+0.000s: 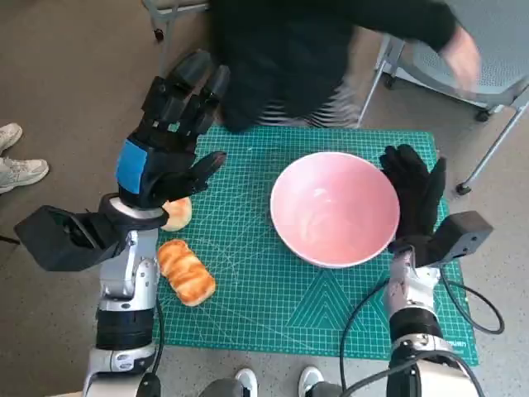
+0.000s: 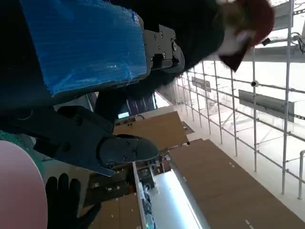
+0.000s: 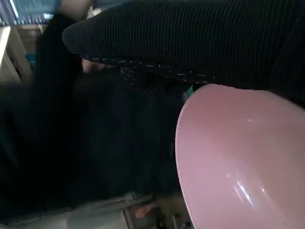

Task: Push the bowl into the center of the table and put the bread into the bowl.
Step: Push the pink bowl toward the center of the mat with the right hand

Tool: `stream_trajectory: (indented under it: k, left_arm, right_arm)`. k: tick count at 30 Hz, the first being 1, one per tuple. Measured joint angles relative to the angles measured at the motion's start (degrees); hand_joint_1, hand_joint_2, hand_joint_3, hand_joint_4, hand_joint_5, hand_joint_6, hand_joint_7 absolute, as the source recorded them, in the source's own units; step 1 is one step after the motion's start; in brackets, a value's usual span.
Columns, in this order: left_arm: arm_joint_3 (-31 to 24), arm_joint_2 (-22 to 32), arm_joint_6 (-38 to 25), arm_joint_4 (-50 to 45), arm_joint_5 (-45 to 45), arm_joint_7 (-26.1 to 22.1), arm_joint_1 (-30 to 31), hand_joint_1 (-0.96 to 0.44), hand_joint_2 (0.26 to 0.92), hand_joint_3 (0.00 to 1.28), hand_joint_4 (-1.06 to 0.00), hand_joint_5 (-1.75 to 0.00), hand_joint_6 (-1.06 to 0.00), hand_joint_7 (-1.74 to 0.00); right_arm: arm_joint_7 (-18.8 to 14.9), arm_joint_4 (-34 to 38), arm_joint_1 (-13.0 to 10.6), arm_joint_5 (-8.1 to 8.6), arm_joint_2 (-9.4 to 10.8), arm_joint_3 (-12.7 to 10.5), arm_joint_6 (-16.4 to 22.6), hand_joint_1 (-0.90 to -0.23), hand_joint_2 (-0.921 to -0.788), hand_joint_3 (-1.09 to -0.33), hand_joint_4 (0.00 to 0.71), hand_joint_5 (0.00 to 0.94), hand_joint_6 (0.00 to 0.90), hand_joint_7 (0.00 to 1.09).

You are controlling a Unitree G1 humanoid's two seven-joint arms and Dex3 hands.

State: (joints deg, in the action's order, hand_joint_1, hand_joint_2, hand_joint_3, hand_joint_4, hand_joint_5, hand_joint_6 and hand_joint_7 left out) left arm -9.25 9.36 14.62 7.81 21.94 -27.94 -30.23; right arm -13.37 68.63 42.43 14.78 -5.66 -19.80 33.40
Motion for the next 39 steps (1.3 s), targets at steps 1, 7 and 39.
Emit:
stream_trajectory:
  k: [1, 7, 39]
  left_arm:
    - [-0.1, 0.1, 0.2, 0.0, -0.3, 0.2, 0.1, -0.45, 0.921, 0.33, -0.15, -0.03, 0.00, -0.45]
    - [0.0, 0.2, 0.3, 0.0, -1.3, 0.5, 0.2, -0.45, 0.921, 0.34, -0.15, -0.03, 0.00, -0.45]
    - [0.7, 0.0, 0.8, -1.1, -1.7, 2.3, 1.4, -0.45, 0.921, 0.36, -0.15, -0.02, 0.00, -0.43]
  right_arm:
    - [0.0, 0.2, 0.4, -0.05, 0.3, 0.2, -0.6, -0.579, -0.921, -0.873, 0.078, 0.003, 0.019, 0.42]
    - [0.0, 0.4, 2.2, -0.73, 2.0, 0.9, -2.5, -0.586, -0.921, -0.842, 0.075, 0.001, 0.011, 0.42]
    - [-1.1, -2.9, 3.1, -1.59, 0.1, 2.1, -4.1, -0.592, -0.921, -0.856, 0.077, 0.001, 0.019, 0.40]
